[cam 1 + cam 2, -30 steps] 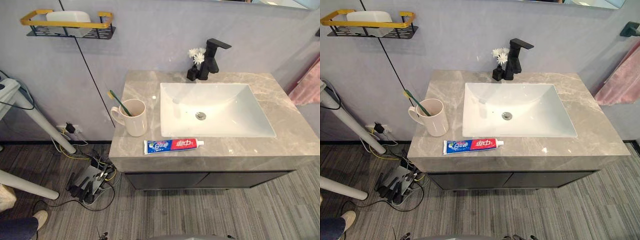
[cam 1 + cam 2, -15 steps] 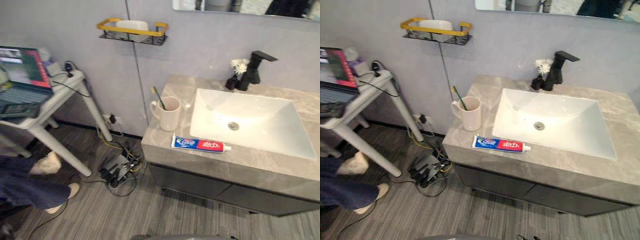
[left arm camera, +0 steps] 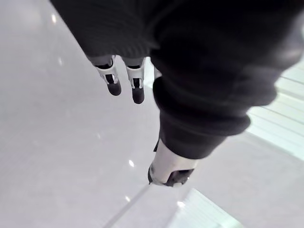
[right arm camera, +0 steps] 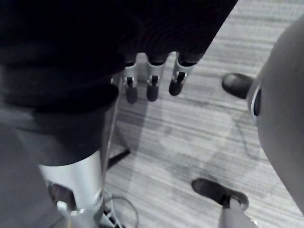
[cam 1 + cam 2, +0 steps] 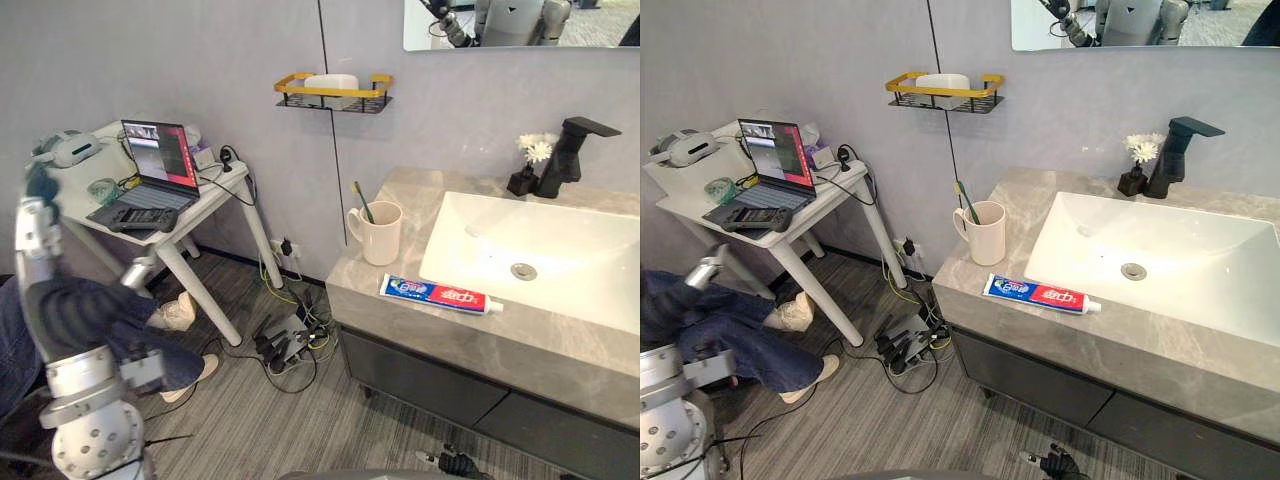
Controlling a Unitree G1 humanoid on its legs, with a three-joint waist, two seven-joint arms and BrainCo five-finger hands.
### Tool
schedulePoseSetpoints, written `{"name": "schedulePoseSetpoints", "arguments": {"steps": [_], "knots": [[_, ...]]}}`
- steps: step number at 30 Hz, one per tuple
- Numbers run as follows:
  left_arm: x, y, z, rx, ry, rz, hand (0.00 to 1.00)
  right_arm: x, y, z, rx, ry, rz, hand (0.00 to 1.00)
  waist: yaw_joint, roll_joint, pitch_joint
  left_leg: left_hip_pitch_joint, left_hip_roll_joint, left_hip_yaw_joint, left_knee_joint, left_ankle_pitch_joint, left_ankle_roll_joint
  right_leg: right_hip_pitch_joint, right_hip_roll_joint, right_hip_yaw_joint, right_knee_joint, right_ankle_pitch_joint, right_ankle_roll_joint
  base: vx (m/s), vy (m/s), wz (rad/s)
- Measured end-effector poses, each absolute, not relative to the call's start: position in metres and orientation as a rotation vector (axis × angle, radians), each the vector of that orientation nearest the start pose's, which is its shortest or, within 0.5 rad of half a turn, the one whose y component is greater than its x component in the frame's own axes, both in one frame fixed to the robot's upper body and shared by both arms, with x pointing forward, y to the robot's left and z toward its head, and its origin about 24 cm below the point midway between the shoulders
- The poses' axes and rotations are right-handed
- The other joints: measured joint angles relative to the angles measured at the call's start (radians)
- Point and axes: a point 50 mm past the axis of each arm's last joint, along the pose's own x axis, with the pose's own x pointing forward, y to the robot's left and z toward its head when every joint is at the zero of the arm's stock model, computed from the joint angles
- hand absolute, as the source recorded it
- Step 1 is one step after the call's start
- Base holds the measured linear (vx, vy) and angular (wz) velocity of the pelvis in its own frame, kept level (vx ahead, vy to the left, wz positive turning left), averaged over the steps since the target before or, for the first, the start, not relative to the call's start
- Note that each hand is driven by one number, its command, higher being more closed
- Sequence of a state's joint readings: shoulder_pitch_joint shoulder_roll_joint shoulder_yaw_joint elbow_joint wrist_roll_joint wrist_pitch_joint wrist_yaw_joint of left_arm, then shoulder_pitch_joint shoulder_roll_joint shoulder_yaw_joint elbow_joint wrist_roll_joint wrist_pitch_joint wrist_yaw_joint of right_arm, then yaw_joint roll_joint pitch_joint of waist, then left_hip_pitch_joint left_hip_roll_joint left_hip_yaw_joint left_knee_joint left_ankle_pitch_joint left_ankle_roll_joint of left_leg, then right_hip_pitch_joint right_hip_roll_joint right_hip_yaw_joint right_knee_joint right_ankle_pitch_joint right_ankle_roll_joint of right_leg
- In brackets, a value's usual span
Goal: Organize washtable
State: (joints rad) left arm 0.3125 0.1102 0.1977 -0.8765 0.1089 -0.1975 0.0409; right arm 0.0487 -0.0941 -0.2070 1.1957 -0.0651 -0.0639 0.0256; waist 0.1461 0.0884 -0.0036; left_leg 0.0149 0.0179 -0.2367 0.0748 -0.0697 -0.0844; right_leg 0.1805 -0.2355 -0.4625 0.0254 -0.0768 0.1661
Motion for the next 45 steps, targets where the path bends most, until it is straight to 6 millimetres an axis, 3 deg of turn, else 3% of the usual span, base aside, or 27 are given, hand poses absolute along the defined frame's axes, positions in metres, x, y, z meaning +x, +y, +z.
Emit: {"name": "schedulePoseSetpoints", "arguments": {"steps": [6,11,21,25,29,33,39,45], "knots": [[0.157,0.145,0.196,0.227,-0.821,-0.162,0.00,0.073,-0.209,-0.169,-0.033,1.197,-0.168,0.00,-0.023,0.003,0.001,0.000,0.015,0.040,-0.004,0.002,-0.001,-0.012,0.013,0.033,-0.030,0.022,0.001,0.02,0.000,-0.18],[0.162,0.121,0.193,0.161,-0.819,-0.336,0.00,0.073,-0.209,-0.168,-0.049,1.198,-0.152,0.00,-0.024,0.004,0.001,0.002,0.023,0.075,-0.005,0.002,-0.001,-0.029,0.016,0.069,-0.030,0.025,-0.004,0.02,0.007,-0.21],[0.173,0.073,0.155,0.082,-0.620,-0.622,0.00,0.076,-0.208,-0.168,-0.047,1.184,-0.147,0.00,-0.033,-0.003,0.002,-0.002,0.052,0.153,-0.022,0.001,-0.003,-0.086,0.038,0.144,-0.043,0.054,-0.022,-0.04,0.005,-0.23],[0.178,0.060,0.144,0.111,-0.573,-0.694,0.00,0.080,-0.208,-0.167,-0.048,1.165,-0.145,0.00,-0.057,-0.011,0.006,-0.021,0.053,0.172,-0.021,0.002,-0.002,-0.107,0.041,0.168,-0.064,0.080,-0.021,-0.02,0.010,-0.20],[0.202,0.042,0.123,0.219,-0.502,-0.752,0.00,0.086,-0.205,-0.166,-0.067,1.150,-0.111,0.00,-0.073,-0.024,0.013,-0.029,0.053,0.183,-0.025,0.002,-0.003,-0.116,0.043,0.174,-0.085,0.092,-0.023,0.00,0.006,-0.07],[0.224,0.040,0.100,0.355,-0.409,-0.719,0.00,0.093,-0.201,-0.164,-0.066,1.119,-0.101,0.00,-0.106,-0.034,0.021,-0.039,0.054,0.190,-0.040,0.002,-0.003,-0.131,0.045,0.176,-0.099,0.096,-0.026,0.02,0.002,-0.04],[0.251,0.051,0.110,0.476,-0.463,-0.526,0.00,0.101,-0.199,-0.161,-0.064,1.083,-0.098,0.00,-0.116,-0.060,0.054,-0.042,0.052,0.208,-0.051,0.001,-0.003,-0.134,0.045,0.183,-0.121,0.103,-0.036,0.05,0.005,-0.06],[0.253,0.053,0.105,0.502,-0.443,-0.510,0.00,0.103,-0.197,-0.161,-0.057,1.077,-0.099,0.00,-0.131,-0.069,0.060,-0.035,0.047,0.214,-0.059,0.000,-0.001,-0.135,0.039,0.169,-0.121,0.107,-0.042,0.02,0.005,-0.02]]}}
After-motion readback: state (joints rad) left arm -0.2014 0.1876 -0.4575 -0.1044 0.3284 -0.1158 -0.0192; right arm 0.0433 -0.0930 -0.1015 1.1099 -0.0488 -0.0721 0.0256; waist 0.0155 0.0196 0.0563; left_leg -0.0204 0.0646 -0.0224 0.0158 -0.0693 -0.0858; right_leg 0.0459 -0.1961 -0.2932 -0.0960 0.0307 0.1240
